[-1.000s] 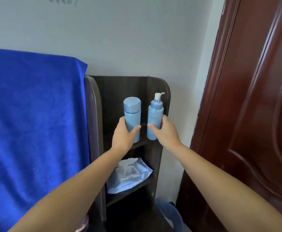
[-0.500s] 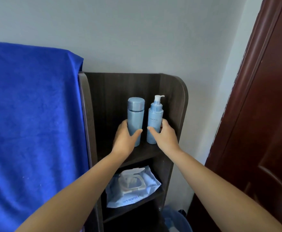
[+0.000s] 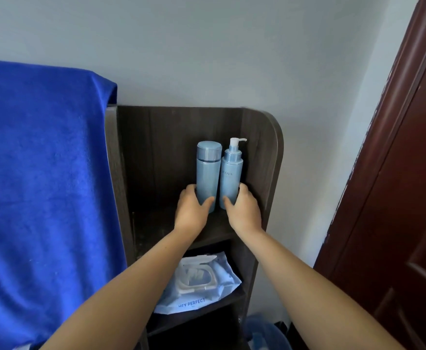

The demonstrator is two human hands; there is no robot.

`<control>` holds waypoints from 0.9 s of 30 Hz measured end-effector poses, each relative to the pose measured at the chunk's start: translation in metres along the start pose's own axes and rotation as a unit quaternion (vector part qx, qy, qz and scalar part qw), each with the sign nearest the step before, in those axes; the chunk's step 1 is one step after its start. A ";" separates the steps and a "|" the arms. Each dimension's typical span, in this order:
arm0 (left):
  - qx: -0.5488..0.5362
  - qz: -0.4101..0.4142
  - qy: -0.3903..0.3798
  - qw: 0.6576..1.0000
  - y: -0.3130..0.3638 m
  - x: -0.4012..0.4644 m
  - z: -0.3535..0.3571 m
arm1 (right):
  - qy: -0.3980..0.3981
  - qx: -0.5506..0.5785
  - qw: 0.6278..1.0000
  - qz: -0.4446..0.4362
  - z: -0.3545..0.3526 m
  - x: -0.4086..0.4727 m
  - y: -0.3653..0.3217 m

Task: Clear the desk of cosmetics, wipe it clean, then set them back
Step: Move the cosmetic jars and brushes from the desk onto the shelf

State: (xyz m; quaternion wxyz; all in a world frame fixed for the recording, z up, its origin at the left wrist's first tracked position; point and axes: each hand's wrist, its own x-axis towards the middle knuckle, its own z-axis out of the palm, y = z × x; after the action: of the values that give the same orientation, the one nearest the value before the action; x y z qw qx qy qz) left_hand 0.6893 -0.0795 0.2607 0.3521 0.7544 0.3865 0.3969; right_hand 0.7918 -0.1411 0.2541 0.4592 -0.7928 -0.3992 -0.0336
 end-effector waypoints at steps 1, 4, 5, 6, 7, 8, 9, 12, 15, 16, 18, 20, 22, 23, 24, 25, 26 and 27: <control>0.000 -0.003 0.004 1.000 0.000 0.001 0.002 | 0.002 -0.003 1.000 0.003 0.001 0.001 0.000; 0.002 -0.008 0.005 1.000 -0.001 0.002 0.004 | 0.002 -0.001 1.000 0.006 0.004 0.001 0.002; 0.003 -0.010 0.005 1.000 -0.001 0.001 0.004 | 0.001 0.005 1.000 0.008 0.004 0.001 0.003; 0.004 -0.013 0.004 1.000 0.000 0.000 0.003 | -0.002 0.015 1.000 0.009 0.003 -0.001 0.004; 0.003 -0.016 0.007 1.000 0.000 -0.003 0.001 | -0.005 0.028 1.000 0.008 0.002 -0.003 0.006; 0.000 -0.012 0.013 1.000 0.000 -0.007 -0.002 | -0.007 0.042 0.999 0.001 0.000 -0.007 0.008; -0.003 0.002 0.021 1.000 0.000 -0.013 -0.006 | -0.008 0.051 0.999 -0.013 -0.003 -0.012 0.010; 0.002 0.085 0.046 0.995 -0.002 -0.045 -0.025 | 0.011 0.060 0.994 -0.093 -0.014 -0.037 0.012; -0.005 0.134 0.048 0.990 -0.013 -0.093 -0.051 | 0.006 0.118 0.976 -0.184 -0.015 -0.074 0.010; -0.011 0.134 0.048 0.990 -0.020 -0.110 -0.060 | -0.008 0.135 0.968 -0.211 -0.011 -0.089 0.009; -0.019 0.115 0.051 0.992 -0.043 -0.145 -0.074 | -0.052 0.161 0.954 -0.249 0.006 -0.123 0.011; -0.008 0.068 0.065 0.996 -0.078 -0.176 -0.089 | -0.115 0.173 0.943 -0.260 0.033 -0.159 0.016; 0.013 -0.009 0.081 0.997 -0.122 -0.202 -0.105 | -0.200 0.171 0.932 -0.249 0.066 -0.195 0.022; 0.023 -0.048 0.092 0.994 -0.142 -0.213 -0.114 | -0.244 0.163 0.926 -0.238 0.080 -0.211 0.025; 0.032 -0.086 0.101 0.991 -0.160 -0.222 -0.121 | -0.283 0.150 0.920 -0.225 0.092 -0.223 0.028; 0.043 -0.127 0.108 0.985 -0.182 -0.232 -0.132 | -0.320 0.136 0.914 -0.210 0.107 -0.237 0.030; 0.055 -0.162 0.112 0.979 -0.201 -0.240 -0.142 | -0.348 0.123 0.909 -0.196 0.122 -0.249 0.030; 0.067 -0.187 0.113 0.973 -0.219 -0.247 -0.151 | -0.370 0.111 0.904 -0.181 0.136 -0.259 0.030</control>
State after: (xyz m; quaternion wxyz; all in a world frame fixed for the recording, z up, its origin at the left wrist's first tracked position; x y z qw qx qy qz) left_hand 0.3963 -0.1592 0.0625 0.3224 0.6407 0.5842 0.3799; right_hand 0.5932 -0.2026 0.0456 0.3492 -0.6065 -0.6781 0.2245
